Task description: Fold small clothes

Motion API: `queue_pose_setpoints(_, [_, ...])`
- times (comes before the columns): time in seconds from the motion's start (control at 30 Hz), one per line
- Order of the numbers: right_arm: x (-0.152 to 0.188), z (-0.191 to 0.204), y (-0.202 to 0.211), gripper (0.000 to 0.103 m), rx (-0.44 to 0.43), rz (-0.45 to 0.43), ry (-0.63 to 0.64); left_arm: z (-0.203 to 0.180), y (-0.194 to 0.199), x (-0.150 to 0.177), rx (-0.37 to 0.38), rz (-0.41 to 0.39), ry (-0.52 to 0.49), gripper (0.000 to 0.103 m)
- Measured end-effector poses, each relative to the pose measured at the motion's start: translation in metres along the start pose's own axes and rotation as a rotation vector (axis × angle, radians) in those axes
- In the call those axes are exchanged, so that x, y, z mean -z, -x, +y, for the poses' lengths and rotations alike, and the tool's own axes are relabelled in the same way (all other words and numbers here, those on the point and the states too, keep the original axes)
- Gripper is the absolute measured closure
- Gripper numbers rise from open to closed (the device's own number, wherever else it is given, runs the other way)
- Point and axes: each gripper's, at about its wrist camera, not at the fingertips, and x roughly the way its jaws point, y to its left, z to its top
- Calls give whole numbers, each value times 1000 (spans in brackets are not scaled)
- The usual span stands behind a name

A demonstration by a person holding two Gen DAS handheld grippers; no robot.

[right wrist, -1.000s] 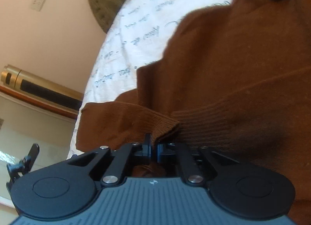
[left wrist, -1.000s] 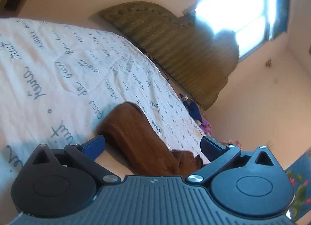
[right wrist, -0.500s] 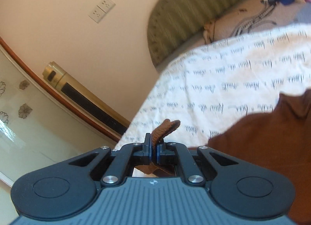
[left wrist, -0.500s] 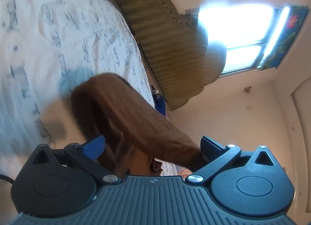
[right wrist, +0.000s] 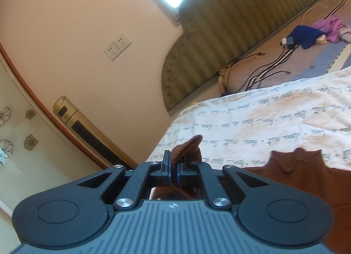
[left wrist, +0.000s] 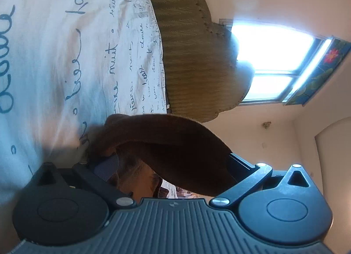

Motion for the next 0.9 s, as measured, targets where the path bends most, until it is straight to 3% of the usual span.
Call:
queue_pose_setpoints(0.17, [-10,-12,7,99,2,-8,-7,-11,-1,3,56,77,-3,1])
queue_pose_setpoints(0.4, [-39,-12,40,99,-25,-69,59,-22,-39,3,73,61,22,1])
queue_pose_setpoints(0.5, [-36,-30,66,99,28,-59,145,-21,-41,22,78,95,-17,1])
queue_pose_setpoints(0.6, [-14,-80,79,99,139,18,139,-12,-33,45,39,185,-62,1])
queue_pose_setpoints(0.7, [27,-143,88,99,247,98,76,-9,-19,55,51,224,-112,1])
queue_pose_setpoints(0.77, [58,-179,87,99,338,153,51,-15,-10,52,44,231,-125,1])
queue_pose_setpoints(0.9, [100,-227,85,99,379,192,-53,-36,0,37,67,183,-168,1])
